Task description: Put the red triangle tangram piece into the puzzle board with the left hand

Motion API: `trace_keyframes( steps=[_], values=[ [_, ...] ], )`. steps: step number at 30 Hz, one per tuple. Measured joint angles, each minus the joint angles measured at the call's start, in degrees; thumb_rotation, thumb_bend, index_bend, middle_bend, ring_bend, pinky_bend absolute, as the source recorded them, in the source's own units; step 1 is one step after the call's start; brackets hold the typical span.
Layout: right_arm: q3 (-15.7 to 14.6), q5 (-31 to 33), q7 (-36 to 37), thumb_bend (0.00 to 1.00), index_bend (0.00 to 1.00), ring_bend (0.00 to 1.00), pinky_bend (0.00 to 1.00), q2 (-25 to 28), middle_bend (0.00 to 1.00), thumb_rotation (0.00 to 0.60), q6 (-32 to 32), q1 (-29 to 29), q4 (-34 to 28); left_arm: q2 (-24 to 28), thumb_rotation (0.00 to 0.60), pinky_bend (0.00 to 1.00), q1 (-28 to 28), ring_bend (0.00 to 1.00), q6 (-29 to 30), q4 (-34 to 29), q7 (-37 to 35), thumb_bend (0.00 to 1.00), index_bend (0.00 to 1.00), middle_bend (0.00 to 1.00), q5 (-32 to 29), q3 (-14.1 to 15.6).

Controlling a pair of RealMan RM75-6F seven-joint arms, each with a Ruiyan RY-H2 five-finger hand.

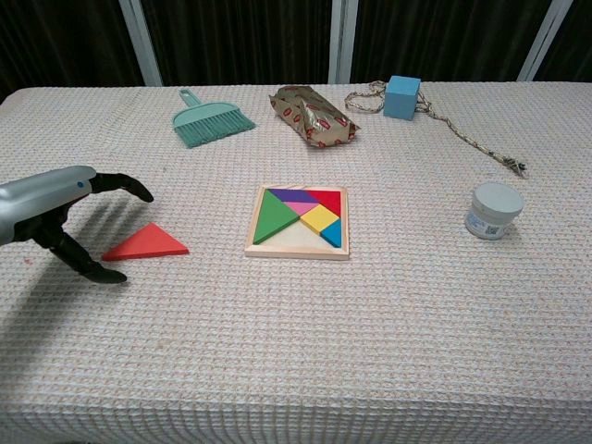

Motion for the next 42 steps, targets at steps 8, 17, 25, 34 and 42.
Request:
trace_keyframes(
  steps=[8, 17, 25, 34, 42],
  values=[
    [-0.1, 0.2, -0.1, 0.21, 0.00, 0.00, 0.00, -0.1, 0.00, 0.600, -0.3, 0.0, 0.1, -0.9, 0.600, 0.06, -0.8, 0.00, 1.1, 1.1, 0.4, 0.14, 0.26, 0.11, -0.6, -0.2],
    [-0.2, 0.4, 0.1, 0.21, 0.00, 0.00, 0.00, -0.4, 0.00, 0.600, -0.5, -0.1, 0.5, -1.9, 0.600, 0.06, -1.6, 0.00, 1.3, 2.0, 0.3, 0.19, 0.28, 0.11, -1.7, -0.3],
    [-0.2, 0.6, 0.3, 0.21, 0.00, 0.00, 0.00, -0.5, 0.00, 0.600, -0.6, -0.2, 0.9, -3.2, 0.600, 0.06, -2.4, 0.00, 1.7, 3.1, 1.6, 0.19, 0.29, 0.11, -2.6, -0.3],
    [-0.2, 0.7, 0.6, 0.21, 0.00, 0.00, 0.00, -0.6, 0.00, 0.600, -0.7, -0.2, 1.2, -3.7, 0.600, 0.07, -2.8, 0.00, 2.3, 3.4, 2.1, 0.19, 0.33, 0.12, -3.6, -0.3],
    [-0.3, 0.7, 0.5, 0.21, 0.00, 0.00, 0.00, -0.7, 0.00, 0.600, -0.8, -0.2, 1.3, -3.7, 0.600, 0.07, -3.1, 0.00, 1.8, 3.7, 1.4, 0.20, 0.34, 0.12, -4.0, -0.2]
  ],
)
